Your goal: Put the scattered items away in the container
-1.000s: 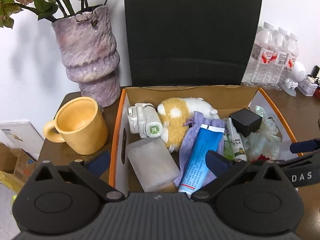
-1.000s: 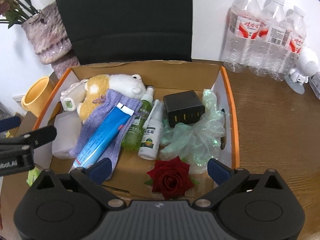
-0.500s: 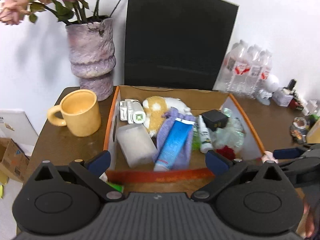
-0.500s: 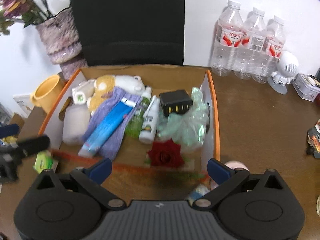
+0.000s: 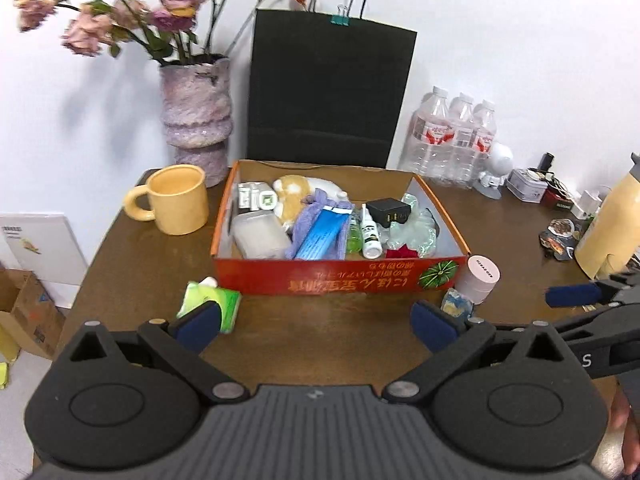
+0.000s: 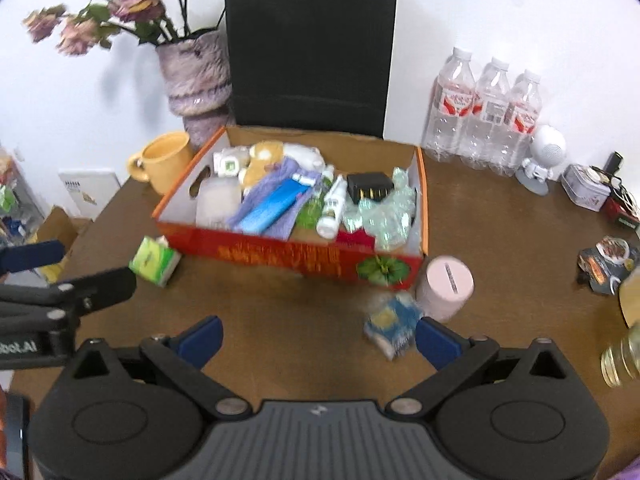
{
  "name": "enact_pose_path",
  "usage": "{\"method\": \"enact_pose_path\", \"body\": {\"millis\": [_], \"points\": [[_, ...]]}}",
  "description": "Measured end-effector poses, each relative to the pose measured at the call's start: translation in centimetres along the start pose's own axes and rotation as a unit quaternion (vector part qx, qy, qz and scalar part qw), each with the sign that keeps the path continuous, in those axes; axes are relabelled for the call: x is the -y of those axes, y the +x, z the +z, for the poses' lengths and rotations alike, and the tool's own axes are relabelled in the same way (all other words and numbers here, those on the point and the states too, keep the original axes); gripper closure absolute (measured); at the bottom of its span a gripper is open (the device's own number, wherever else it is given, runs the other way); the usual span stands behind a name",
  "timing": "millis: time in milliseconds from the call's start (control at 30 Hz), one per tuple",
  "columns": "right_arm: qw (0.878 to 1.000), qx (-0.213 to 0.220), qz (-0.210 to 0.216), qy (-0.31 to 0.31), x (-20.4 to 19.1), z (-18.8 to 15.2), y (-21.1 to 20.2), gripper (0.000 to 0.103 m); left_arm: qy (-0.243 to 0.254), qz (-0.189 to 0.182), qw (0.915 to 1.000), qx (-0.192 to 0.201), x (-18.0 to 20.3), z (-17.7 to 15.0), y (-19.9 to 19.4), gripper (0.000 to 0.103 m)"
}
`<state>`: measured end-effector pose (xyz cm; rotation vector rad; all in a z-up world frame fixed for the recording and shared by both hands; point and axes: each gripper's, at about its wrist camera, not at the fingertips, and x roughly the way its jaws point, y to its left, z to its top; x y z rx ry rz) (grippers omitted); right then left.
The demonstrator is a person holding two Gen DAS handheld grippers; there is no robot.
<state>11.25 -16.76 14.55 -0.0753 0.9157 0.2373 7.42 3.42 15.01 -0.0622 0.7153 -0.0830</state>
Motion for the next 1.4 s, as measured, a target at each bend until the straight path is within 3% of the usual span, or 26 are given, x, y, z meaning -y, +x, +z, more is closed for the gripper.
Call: {"method": "enact_pose_path", "body": {"millis": [133, 233, 367, 467, 667, 933, 1100, 1400], "points": [[1.0, 0.016, 0.015, 0.022, -0.1, -2.9, -1.3, 0.0, -0.001, 0.001, 0.9998, 0.022, 0.9, -2.4, -1.9, 0.0], [0.999, 0.031, 0.022, 0.031, -0.2, -5.6, -1.4, 0.0, -0.001, 0.014, 0.9981, 0.06, 1.5, -5.4, -2.6, 0.0], [0.994, 0.095, 0.014, 0.043, 0.1, -10.7, -0.6, 0.0, 0.007, 0.026, 0.9948, 0.098, 1.8, -10.4, -2.1, 0.0], [0.992, 0.112, 0.007, 0.058, 0.5, -13.9, 0.8, 0.0, -0.04, 0.016, 0.9928, 0.111, 0.9, -13.8, -1.3, 0.0], [0.988, 0.137, 0.022, 0.064, 0.2, -17.6, 3.6, 0.0, -0.028, 0.039, 0.9949, 0.089, 0.7, -15.5, 1.1, 0.0], [0.991, 0.119, 0.014, 0.064, -0.2, -18.3, 6.4, 0.0, -0.006, 0.068, 0.9962, 0.054, 0.7, -17.6, 4.1, 0.0], [0.993, 0.109, -0.023, 0.046, -1.0, -18.3, 7.0, 0.0, 0.001, 0.084, 0.9961, 0.027, 0.9, -17.8, 5.1, 0.0], [0.993, 0.105, -0.033, 0.028, -1.7, -18.4, 7.1, 0.0, -0.004, 0.082, 0.9966, 0.01, 0.6, -17.8, 5.6, 0.0]]}}
